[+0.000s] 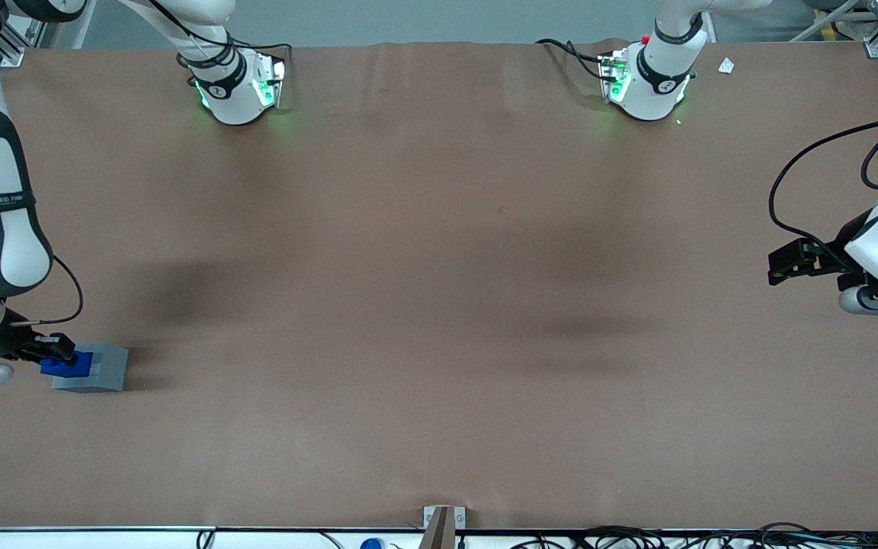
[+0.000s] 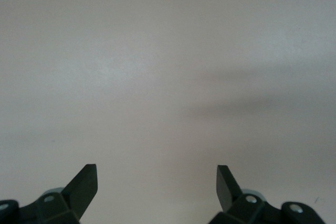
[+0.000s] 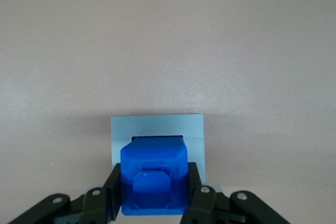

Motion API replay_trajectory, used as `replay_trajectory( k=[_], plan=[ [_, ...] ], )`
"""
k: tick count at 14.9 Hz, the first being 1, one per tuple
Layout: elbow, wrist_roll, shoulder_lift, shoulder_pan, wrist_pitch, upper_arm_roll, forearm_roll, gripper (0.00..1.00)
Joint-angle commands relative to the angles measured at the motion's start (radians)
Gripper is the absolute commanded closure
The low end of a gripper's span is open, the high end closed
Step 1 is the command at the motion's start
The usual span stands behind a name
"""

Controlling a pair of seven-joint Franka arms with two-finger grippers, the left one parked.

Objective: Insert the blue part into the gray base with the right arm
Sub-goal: 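Press the blue block down into the gray base, then open the right gripper to release the blue block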

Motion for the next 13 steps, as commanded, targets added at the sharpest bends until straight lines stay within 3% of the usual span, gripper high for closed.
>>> replay_trajectory(
  k=[1, 5, 6, 8, 9, 13],
  plan=[
    [-0.019, -0.03, 0.003, -0.02, 0.037, 0.018, 0.024, 1.0],
    [-0.016, -0.027, 0.008, -0.017, 0.039, 0.018, 0.023, 0.98],
    [-0.009, -0.025, 0.008, -0.014, 0.032, 0.018, 0.023, 0.86],
    [0.013, -0.024, 0.008, -0.017, 0.017, 0.018, 0.023, 0.12],
    [0.016, -0.024, 0.005, -0.019, 0.003, 0.018, 0.023, 0.0],
    [0.105, -0.016, -0.025, -0.016, -0.228, 0.015, 0.015, 0.0]
  ],
)
